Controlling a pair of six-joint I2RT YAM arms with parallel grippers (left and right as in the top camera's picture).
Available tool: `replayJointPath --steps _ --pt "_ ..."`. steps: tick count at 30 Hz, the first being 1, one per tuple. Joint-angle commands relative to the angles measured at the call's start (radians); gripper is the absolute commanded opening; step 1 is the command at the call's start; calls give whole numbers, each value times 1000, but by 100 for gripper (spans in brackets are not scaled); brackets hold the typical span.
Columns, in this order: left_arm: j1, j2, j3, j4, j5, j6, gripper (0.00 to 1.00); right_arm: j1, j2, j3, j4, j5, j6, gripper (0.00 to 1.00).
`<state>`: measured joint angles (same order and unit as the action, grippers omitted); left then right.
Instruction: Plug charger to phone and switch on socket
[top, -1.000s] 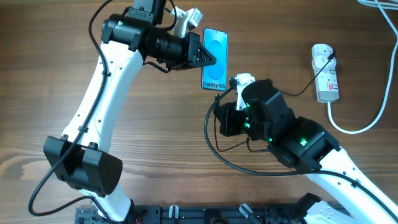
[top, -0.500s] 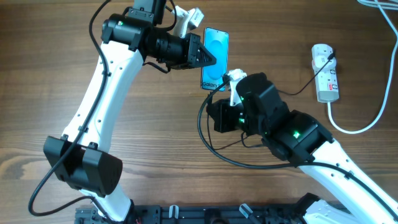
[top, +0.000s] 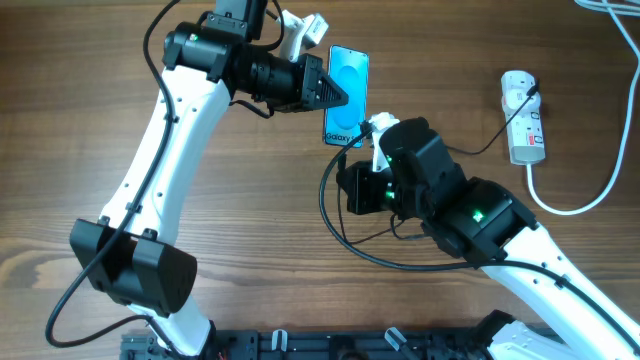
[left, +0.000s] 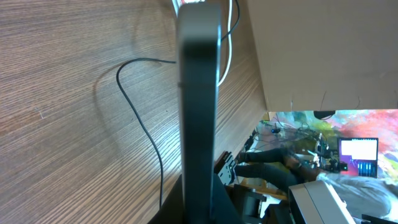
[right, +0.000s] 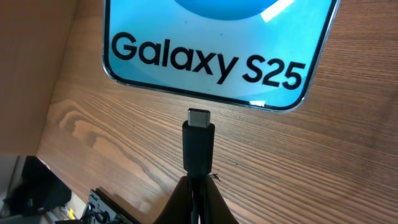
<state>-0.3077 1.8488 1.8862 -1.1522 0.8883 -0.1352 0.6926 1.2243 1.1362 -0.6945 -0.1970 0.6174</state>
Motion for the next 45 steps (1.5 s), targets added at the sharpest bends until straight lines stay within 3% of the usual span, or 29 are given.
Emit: replayJointPath --steps 1,45 --pt "-3 -23 12 -4 46 24 4 -3 -3 23 4 25 11 5" --pt "-3 -23 12 -11 72 53 4 -3 -3 23 24 -20 12 5"
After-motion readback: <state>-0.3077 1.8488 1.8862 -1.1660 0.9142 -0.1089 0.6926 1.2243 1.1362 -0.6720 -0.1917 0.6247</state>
